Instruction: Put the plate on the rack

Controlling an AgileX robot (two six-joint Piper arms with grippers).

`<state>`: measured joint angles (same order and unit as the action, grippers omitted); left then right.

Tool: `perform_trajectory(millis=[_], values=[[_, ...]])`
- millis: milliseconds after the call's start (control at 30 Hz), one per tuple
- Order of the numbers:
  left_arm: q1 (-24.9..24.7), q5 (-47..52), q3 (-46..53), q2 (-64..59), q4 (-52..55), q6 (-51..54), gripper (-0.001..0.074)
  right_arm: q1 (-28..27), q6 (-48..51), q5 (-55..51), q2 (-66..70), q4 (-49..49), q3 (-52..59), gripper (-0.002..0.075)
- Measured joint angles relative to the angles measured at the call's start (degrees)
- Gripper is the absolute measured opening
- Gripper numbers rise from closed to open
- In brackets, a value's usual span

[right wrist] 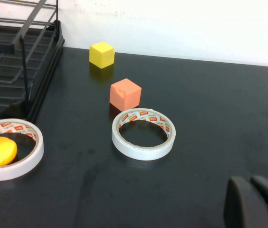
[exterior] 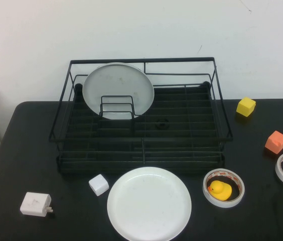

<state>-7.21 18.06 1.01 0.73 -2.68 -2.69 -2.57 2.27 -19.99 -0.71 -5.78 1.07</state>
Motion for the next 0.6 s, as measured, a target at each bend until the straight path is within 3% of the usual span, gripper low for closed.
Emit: perform_trajectory(millis=[600], values=[[0.0, -0.15, 0.0, 0.0, 0.36, -0.11, -0.0001, 0.0, 0.0, 0.0, 0.0, 0.0, 0.0, -0.0002]])
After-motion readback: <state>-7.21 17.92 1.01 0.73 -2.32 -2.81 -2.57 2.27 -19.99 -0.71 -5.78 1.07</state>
